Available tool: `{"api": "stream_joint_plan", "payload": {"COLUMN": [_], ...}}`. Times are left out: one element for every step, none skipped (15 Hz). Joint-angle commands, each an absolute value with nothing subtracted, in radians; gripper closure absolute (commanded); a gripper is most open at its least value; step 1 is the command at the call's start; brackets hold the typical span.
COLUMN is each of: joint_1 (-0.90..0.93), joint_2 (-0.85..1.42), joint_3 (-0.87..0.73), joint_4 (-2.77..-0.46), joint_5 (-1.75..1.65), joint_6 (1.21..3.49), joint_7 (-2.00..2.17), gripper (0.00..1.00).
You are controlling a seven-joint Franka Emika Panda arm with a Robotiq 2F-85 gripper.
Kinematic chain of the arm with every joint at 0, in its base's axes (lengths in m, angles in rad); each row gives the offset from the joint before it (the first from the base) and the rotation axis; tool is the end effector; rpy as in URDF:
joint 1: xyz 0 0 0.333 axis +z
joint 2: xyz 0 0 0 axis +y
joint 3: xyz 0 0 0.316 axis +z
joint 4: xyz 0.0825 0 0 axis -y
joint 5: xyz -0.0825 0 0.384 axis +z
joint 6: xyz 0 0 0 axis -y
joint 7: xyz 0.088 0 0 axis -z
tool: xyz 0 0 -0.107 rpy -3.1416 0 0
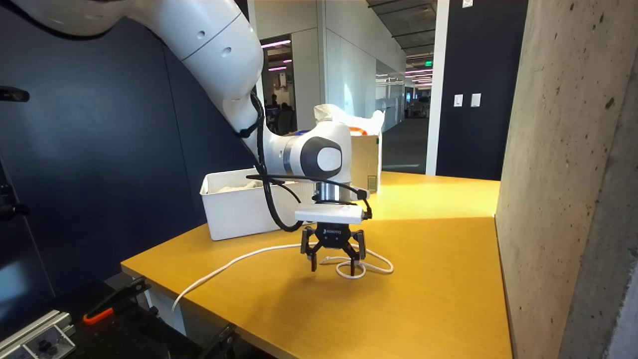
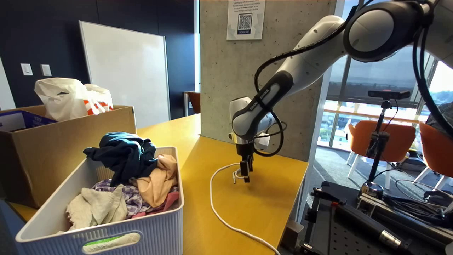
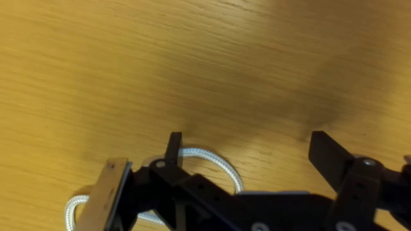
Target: Straighten the shoelace
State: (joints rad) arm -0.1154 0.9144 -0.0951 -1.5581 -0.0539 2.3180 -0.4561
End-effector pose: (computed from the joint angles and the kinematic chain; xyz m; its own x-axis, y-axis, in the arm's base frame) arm 0.6612 -0.1353 0.0934 0.9345 0.3031 -0.1866 0.3137 -0.9491 0.0293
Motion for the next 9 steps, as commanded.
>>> {"api": "stream_joint_plan", "payload": {"joint_1": [-0.133,-0.133,-0.131,-0.129,-0.123,-0.122,-0.121,-0.124,-0.123], "joint_2": [0.885,0.890,0.893,0.895,0.895,0.895,0.899,0.907,0.914], "joint_3": [-0.078,-0.079,-0.080,-0.081,-0.083,-0.081,-0.079,-0.072,-0.070], "joint_4": [-1.615,-1.615,-1.611,-1.608,-1.605,-1.603,-1.595,-1.584,-1.576], "joint_5": [-0.112,-0.123,-0.135,-0.147,-0.157,-0.167,-0.178,-0.182,-0.189], "joint_6": [2.395,2.410,2.422,2.429,2.433,2.437,2.439,2.439,2.440], "joint_7": [-0.431,-0.432,-0.431,-0.429,-0.426,-0.427,-0.429,-0.438,-0.439], "gripper": [0.00,0.00,0.00,0.00,0.00,0.00,0.00,0.00,0.00]}}
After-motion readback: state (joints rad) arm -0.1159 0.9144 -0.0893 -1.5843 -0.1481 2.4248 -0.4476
